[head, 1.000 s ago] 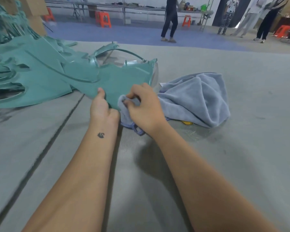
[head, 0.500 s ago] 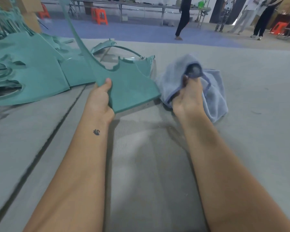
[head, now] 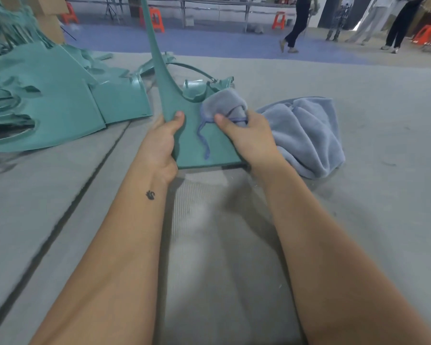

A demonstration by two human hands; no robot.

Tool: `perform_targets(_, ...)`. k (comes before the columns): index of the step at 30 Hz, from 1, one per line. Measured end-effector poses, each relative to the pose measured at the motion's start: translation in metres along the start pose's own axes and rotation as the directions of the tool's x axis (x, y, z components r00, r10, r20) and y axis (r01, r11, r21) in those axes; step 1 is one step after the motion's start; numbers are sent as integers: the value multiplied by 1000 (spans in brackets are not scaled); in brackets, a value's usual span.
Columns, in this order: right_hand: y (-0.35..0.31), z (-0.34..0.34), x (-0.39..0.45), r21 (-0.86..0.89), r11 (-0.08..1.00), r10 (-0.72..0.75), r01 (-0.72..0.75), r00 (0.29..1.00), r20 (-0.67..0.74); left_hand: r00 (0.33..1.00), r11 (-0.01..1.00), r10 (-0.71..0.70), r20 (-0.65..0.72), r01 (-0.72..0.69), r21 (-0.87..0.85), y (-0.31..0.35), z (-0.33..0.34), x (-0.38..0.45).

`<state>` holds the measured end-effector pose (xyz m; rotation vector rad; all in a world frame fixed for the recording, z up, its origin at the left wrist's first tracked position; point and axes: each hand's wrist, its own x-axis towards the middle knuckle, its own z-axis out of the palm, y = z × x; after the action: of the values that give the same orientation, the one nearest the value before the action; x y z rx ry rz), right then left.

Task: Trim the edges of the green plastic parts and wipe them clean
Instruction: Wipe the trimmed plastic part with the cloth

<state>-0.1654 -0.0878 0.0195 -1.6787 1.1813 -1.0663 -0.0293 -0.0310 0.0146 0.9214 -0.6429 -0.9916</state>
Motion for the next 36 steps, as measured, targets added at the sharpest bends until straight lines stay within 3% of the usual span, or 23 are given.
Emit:
perform_targets(4,0,-11,7,144,977,166,-157,985,-53,996,999,-48,70,47,10,2,2,-3)
perform_targets(6,-1,-12,7,319,929,210,-189,977,-32,995,999,-36,97,38,-11,3,4,-5)
perform_targets(9,-4,-15,10,686,719,249,-115,963,-99,997,998,-55,60,57,-39,3,5,-5)
perform_targets(10,-5,-16,11,733,676,269,-80,952,-145,997,997,-72,32,73,-40,3,4,-5)
perform_targets(12,-4,-20,7,528,849,213,1,914,-344,992,992,-126,-13,125,-27,2,3,-5)
perform_targets(14,-2,-20,1,5,991,-114,132,874,-472,985,986,-169,-17,169,-10,1,3,-6)
perform_targets(16,-4,-14,-6,-513,836,-381,196,880,-284,985,985,-174,8,174,7,1,1,-7)
perform_targets(18,-6,-4,-10,-718,660,-384,223,921,-68,981,982,-188,54,188,5,2,-2,-8)
perform_targets(20,-9,-1,-13,-725,649,-304,229,952,30,964,968,-249,90,252,-19,4,-6,-9)
perform_targets(23,-12,0,-18,-611,729,-277,309,949,149,944,937,-304,130,321,-136,6,-6,-11)
perform_targets(28,-24,21,-30,-466,698,-415,544,837,356,940,844,-221,260,317,-433,10,-7,-16)
perform_targets(31,-19,21,-22,-507,708,-424,491,870,250,927,838,-208,311,333,-433,8,-7,-17)
perform_targets(36,-12,21,-7,-638,730,-274,244,960,53,908,881,-287,307,375,-287,5,-6,-13)
